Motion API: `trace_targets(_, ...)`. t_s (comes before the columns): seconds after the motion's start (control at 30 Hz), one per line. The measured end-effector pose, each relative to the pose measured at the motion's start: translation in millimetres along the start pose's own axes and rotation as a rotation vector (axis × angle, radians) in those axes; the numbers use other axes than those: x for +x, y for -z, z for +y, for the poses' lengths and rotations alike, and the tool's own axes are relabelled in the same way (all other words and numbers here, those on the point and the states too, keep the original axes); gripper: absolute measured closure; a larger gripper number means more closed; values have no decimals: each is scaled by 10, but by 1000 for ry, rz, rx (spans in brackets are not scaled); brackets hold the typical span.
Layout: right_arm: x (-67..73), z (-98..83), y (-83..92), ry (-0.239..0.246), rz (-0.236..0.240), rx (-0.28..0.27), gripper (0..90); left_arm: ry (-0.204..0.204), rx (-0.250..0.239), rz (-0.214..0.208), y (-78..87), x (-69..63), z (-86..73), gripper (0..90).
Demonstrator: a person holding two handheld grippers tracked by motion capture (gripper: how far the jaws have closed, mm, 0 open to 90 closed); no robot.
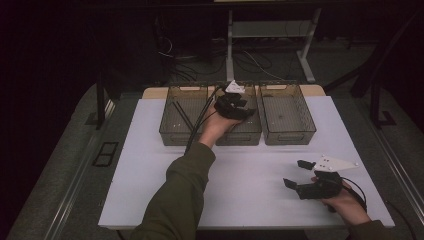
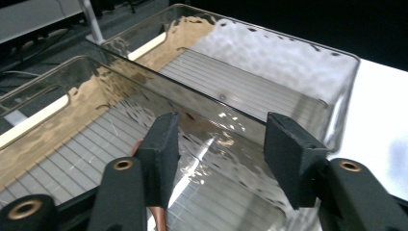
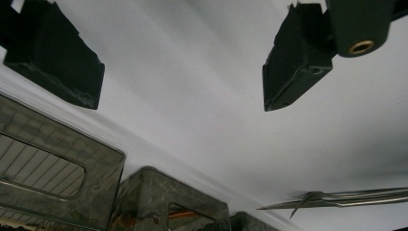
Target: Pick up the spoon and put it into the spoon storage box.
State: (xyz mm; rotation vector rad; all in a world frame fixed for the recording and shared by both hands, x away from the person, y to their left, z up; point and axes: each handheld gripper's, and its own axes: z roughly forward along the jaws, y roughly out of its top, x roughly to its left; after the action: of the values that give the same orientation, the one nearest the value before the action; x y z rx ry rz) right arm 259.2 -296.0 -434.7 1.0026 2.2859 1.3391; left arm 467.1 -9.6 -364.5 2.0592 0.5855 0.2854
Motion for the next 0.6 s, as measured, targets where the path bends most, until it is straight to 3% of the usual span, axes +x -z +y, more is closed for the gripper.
trace_targets(0.37,-4,14,-20,-5,-3,9,140,-27,-14,-36,178,-166,-4,353)
trace_targets(0.6,3,20,-44,-6,2,13,141,-23,-26,-65,374,-296,-100,304)
